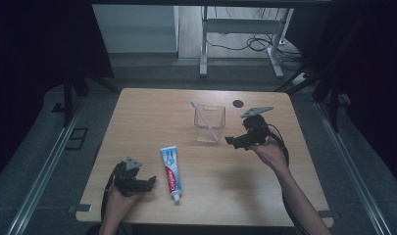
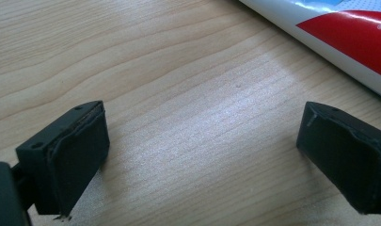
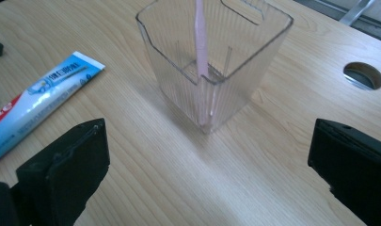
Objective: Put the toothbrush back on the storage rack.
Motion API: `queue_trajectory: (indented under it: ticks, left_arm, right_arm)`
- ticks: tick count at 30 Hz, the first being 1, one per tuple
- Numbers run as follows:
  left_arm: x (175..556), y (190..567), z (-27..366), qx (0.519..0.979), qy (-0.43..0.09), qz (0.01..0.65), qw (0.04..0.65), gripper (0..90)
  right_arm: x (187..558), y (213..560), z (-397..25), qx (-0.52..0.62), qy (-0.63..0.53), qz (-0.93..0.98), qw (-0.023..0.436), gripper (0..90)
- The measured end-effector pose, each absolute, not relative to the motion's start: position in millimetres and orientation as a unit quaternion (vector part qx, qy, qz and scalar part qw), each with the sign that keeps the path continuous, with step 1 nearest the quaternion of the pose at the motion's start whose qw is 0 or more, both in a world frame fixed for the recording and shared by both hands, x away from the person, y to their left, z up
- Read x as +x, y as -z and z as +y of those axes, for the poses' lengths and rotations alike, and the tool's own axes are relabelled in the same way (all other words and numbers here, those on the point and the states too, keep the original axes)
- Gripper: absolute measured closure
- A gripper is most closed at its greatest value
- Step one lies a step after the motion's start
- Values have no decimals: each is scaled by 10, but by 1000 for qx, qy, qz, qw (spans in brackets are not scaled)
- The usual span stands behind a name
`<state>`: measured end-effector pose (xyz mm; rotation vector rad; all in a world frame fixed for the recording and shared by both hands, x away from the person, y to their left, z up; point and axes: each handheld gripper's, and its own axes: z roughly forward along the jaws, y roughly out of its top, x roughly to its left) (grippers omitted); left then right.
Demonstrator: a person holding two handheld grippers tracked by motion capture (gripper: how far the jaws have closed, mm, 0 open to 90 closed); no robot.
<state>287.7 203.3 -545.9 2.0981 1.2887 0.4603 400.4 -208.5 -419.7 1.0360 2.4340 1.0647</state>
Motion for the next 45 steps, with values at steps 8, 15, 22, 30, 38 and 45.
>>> queue_trajectory:
  ticks: [8, 15, 22, 30, 38, 45]
  left_arm:
    - [2876, 5459, 2032, 795, -174, 489, 313, 31]
    - [2875, 5459, 2031, 795, -174, 490, 314, 31]
    - [2875, 5459, 2031, 795, -174, 490, 313, 31]
    - [2875, 5460, 2031, 795, -174, 490, 314, 31]
    - [2876, 5460, 2030, 795, -175, 490, 314, 31]
    - [2876, 5460, 2031, 795, -175, 489, 314, 31]
  right_arm:
    - [3858, 4232, -2226, 355, -367, 845, 161, 0]
    - [3748, 4310, -2331, 351, -360, 847, 169, 0]
    - [3656, 4391, -2413, 352, -359, 848, 170, 0]
    - [3538, 4550, -2498, 352, -353, 851, 167, 0]
    - [3454, 4791, -2583, 357, -350, 851, 160, 0]
    - [3392, 4994, -2628, 365, -346, 850, 155, 0]
